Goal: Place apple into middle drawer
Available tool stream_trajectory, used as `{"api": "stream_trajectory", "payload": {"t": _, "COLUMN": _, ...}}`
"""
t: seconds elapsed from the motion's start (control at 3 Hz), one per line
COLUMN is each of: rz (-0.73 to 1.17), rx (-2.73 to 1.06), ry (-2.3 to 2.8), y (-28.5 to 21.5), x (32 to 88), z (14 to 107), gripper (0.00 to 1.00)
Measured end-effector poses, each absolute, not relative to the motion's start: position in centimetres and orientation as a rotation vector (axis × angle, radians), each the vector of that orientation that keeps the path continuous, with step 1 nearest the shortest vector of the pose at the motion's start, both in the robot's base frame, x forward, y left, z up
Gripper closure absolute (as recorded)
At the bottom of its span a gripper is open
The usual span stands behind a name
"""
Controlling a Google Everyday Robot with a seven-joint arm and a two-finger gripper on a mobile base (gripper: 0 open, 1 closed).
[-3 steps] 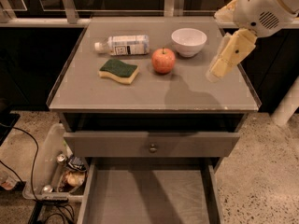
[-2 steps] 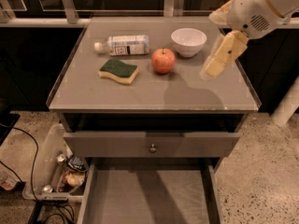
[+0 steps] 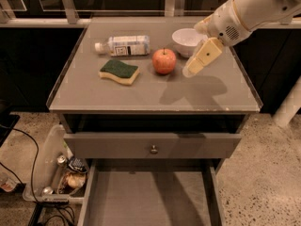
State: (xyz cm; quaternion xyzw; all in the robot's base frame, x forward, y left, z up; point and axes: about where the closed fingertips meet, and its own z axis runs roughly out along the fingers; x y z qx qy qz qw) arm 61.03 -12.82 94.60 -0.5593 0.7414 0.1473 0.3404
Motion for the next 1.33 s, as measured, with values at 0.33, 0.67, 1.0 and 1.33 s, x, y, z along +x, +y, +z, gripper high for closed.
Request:
{"api": "stream_trajectory", "payload": {"t": 0.33, "rz": 0.445, "rx": -1.417, "ry": 1.942, "y": -12.1, "x": 63.0, "z": 92.5, "gripper": 0.0}}
{"api": "stream_trajectory", "payload": {"t": 0.67, "rz": 0.494, "rx": -1.398, "ry": 1.957, "y": -11.3, "x": 64.0, "z": 90.7, "gripper": 0.0}}
{"api": "stream_trajectory", "payload": {"t": 1.0, "rz": 0.53, "rx": -1.4, "ry": 1.958, "y": -10.1, "x": 64.7, "z": 89.4, "gripper": 0.0}}
{"api": "stream_trajectory", "payload": {"t": 1.33, "rz": 0.55, "rx": -1.414, "ry": 1.968, "y": -8.9, "x": 65.5, "z": 88.0, "gripper": 0.0}}
